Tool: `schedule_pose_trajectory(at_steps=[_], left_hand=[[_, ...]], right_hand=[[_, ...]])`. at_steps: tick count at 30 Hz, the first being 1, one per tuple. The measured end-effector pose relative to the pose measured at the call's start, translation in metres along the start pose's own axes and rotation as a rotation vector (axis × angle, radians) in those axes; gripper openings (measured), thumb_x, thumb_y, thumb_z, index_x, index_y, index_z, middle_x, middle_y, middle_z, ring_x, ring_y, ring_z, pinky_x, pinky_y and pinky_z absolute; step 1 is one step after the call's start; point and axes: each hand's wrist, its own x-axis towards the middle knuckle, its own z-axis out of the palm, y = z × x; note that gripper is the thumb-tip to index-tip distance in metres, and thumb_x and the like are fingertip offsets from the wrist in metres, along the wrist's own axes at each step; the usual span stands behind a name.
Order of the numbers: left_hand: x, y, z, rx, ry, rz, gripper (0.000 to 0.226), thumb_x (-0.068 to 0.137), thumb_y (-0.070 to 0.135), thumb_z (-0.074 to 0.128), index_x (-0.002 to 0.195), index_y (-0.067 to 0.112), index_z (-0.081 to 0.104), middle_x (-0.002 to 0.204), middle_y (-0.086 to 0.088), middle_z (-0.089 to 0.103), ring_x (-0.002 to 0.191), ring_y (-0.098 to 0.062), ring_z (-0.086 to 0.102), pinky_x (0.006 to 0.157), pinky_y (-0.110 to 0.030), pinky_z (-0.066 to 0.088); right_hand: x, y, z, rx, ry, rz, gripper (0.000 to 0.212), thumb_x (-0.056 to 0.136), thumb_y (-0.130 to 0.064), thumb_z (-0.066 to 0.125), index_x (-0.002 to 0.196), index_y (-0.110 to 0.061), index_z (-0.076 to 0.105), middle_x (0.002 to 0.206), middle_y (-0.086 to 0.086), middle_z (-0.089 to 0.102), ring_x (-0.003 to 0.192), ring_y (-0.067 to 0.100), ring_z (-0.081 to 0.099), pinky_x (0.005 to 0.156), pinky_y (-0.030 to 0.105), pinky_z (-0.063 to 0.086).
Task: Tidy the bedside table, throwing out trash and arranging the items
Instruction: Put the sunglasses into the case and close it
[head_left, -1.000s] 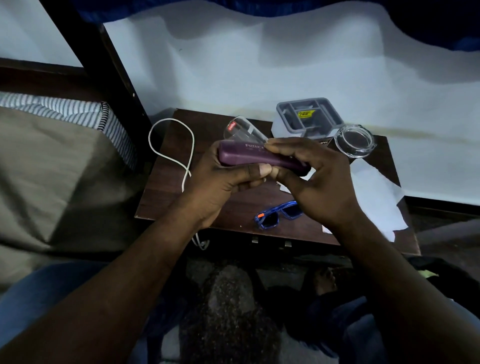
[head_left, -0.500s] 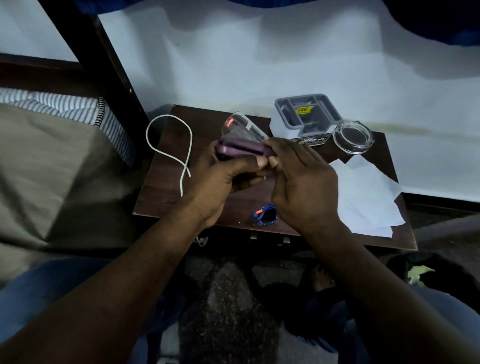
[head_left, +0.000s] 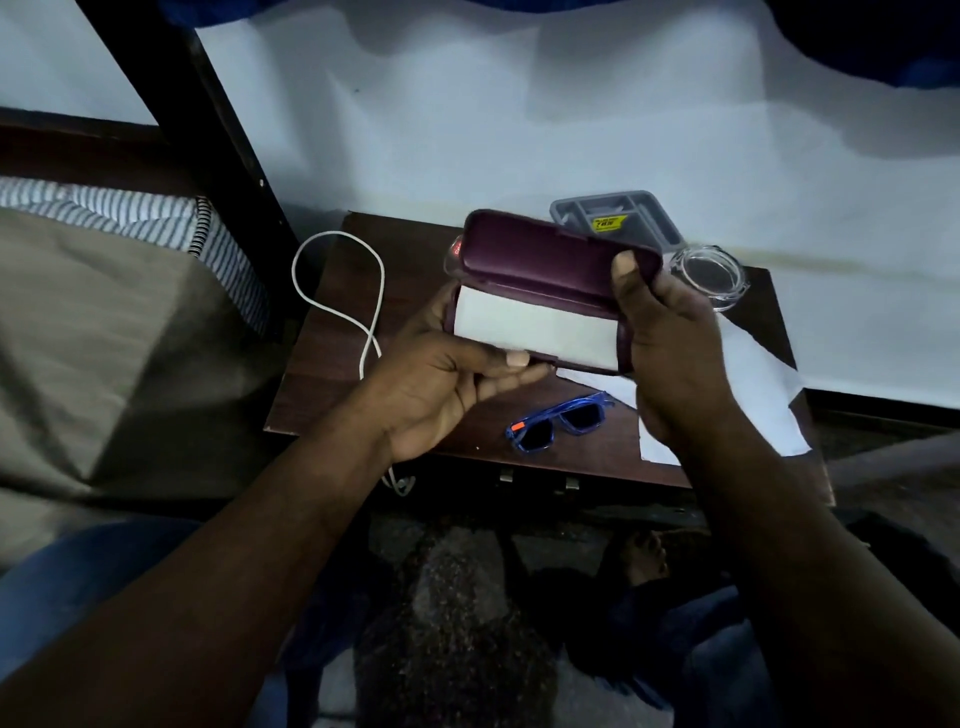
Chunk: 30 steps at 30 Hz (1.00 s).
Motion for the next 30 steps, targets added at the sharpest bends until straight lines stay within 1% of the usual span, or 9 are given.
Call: schedule_pose_trajectory(at_steps=[2,4,8,12,15,17,21,26,30], left_hand=[[0.0019,-0.0011,-0.0001,-0.005,0.039,-0.042,0.064,0.079,-0.030,0.051,0.130,0.007,0.058,0.120,-0.018,0.075,0.107,-0.038,0.074,0.091,-0.048,0.062],[0.0028,0.0011,-0.0006,-0.006,0.079,-0.073,0.054,0.084,-0.025,0.048,0.130,0.002,0.056,0.120,-0.023,0.072,0.103,-0.038,0.075,0.090,-0.048,0.062],[0.0041,0.0065,-0.0014,0.005,0.131,-0.099,0.030,0.098,-0.005,0.051,0.125,0.004,0.062,0.123,-0.022,0.071,0.100,-0.037,0.075,0.084,-0.046,0.064],[0.0045,0.0031,-0.0028,0.116,0.216,-0.041,0.027,0.102,-0.007,0.046,0.106,0.006,0.069,0.109,-0.014,0.076,0.090,-0.029,0.078,0.073,-0.041,0.066],[0.0044,0.0013,-0.0031,0.171,0.287,0.023,0.035,0.101,-0.011,0.043,0.107,0.007,0.072,0.113,-0.014,0.076,0.091,-0.030,0.078,0.070,-0.037,0.065],[0.0057,0.0021,-0.0045,0.201,0.343,0.070,0.035,0.100,-0.012,0.043,0.105,0.007,0.072,0.113,-0.015,0.075,0.088,-0.030,0.078,0.067,-0.035,0.064],[0.0077,0.0052,-0.0068,0.207,0.383,0.097,0.035,0.100,-0.011,0.043,0.106,0.007,0.071,0.116,-0.017,0.074,0.090,-0.030,0.077,0.066,-0.034,0.064],[0.0064,0.0066,-0.0055,0.181,0.411,0.079,0.022,0.103,-0.001,0.052,0.095,0.008,0.070,0.112,-0.016,0.074,0.091,-0.033,0.077,0.063,-0.034,0.064],[0.0068,0.0055,-0.0087,0.207,0.402,0.083,0.028,0.102,-0.006,0.048,0.109,0.008,0.071,0.123,-0.018,0.072,0.102,-0.038,0.074,0.065,-0.035,0.064]], right_hand=[[-0.0022,-0.0005,0.0027,0.063,-0.049,0.033,0.032,0.107,-0.027,0.060,0.122,-0.002,0.072,0.126,0.023,0.073,0.125,0.037,0.068,0.109,0.067,0.048],[-0.0028,0.0005,0.0031,0.031,-0.070,0.008,0.026,0.108,-0.023,0.059,0.125,-0.010,0.073,0.128,0.014,0.075,0.128,0.033,0.067,0.114,0.060,0.046],[-0.0002,0.0022,-0.0014,-0.019,-0.025,-0.016,0.019,0.108,-0.022,0.060,0.112,-0.016,0.078,0.120,0.013,0.078,0.124,0.035,0.068,0.111,0.058,0.050],[-0.0014,-0.0001,-0.0007,-0.017,-0.040,0.044,0.019,0.106,-0.019,0.063,0.117,-0.013,0.077,0.118,0.010,0.079,0.121,0.032,0.071,0.110,0.059,0.051],[-0.0023,-0.0006,-0.0028,-0.078,-0.089,0.127,0.021,0.100,-0.011,0.068,0.120,-0.012,0.073,0.116,0.004,0.078,0.113,0.027,0.073,0.094,0.061,0.060],[-0.0025,0.0008,-0.0047,-0.101,-0.121,0.194,0.022,0.098,-0.005,0.068,0.120,-0.005,0.068,0.107,0.006,0.074,0.100,0.027,0.072,0.082,0.052,0.066],[-0.0038,0.0012,-0.0041,-0.134,-0.120,0.201,0.009,0.100,-0.003,0.065,0.103,-0.012,0.067,0.097,0.010,0.074,0.080,0.032,0.077,0.074,0.046,0.064],[-0.0039,0.0033,-0.0010,-0.139,-0.033,0.174,0.017,0.099,0.002,0.063,0.094,-0.014,0.069,0.090,0.013,0.072,0.076,0.036,0.075,0.056,0.033,0.060],[-0.0035,0.0053,0.0009,-0.140,-0.031,0.170,0.012,0.099,-0.001,0.065,0.103,-0.012,0.069,0.097,0.015,0.075,0.081,0.039,0.078,0.060,0.033,0.059]])
